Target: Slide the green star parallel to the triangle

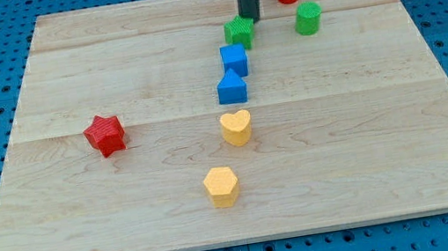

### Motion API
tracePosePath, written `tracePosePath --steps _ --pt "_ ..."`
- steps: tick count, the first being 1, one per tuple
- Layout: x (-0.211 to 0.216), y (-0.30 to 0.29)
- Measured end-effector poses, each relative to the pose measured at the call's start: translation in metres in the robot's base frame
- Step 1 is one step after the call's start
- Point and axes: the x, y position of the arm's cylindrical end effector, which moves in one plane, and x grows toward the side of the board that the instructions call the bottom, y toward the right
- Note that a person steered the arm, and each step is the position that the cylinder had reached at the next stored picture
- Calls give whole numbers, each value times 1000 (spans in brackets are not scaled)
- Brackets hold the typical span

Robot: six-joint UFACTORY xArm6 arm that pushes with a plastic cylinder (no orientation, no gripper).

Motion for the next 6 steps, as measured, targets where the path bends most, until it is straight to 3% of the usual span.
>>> tracePosePath --steps 1,2,3,4,6 --pt "-1 22" --pt "31 22" --pt "14 -15" --pt "-16 -96" --pt "-57 -130"
